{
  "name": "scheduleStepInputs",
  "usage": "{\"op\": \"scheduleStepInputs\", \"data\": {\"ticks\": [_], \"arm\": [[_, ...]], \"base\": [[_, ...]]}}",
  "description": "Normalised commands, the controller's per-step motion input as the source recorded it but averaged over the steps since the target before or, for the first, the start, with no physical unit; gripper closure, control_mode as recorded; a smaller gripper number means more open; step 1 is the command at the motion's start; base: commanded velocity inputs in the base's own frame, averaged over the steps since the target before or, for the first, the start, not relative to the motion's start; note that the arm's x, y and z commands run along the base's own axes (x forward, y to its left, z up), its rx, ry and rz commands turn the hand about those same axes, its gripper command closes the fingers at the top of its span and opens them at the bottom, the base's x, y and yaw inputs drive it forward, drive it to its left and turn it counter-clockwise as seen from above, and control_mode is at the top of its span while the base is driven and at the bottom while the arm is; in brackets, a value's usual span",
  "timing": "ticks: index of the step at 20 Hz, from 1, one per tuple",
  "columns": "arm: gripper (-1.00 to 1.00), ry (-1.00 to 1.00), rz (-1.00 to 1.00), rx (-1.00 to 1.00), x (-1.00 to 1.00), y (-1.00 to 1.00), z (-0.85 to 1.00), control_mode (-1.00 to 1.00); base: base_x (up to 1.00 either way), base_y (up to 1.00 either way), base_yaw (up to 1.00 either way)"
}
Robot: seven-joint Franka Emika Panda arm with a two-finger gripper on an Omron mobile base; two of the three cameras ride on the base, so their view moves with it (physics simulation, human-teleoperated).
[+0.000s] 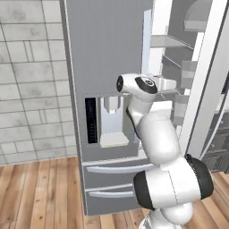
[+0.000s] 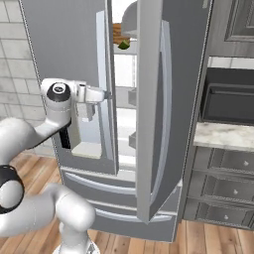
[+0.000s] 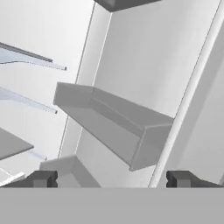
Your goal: Take the lemon wedge from the fridge and place it on the plate with fish on the dining counter.
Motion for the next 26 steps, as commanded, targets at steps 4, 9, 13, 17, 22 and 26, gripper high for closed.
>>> {"op": "scheduleStepInputs", "data": {"ticks": [4,9,13,17,22,26], "arm": [[-1.0,0.01,-0.01,0.0,0.43,-0.97,0.0,-1.0],[-1.0,0.01,-0.05,0.01,0.03,-1.0,-0.03,-1.0],[-1.0,0.04,-0.13,0.1,-0.42,-1.0,-0.04,-1.0],[-1.0,0.0,-0.13,0.14,-0.62,-1.0,-0.04,-1.0],[-1.0,-0.02,0.01,0.14,-0.86,-0.86,-0.01,-1.0],[-1.0,0.0,0.25,0.0,-0.77,0.47,0.0,-1.0]], "base": [[0.0,0.0,0.0],[0.0,0.0,0.0],[0.0,0.0,0.0],[0.0,0.0,0.0],[0.0,0.0,0.0],[0.0,0.0,0.0]]}}
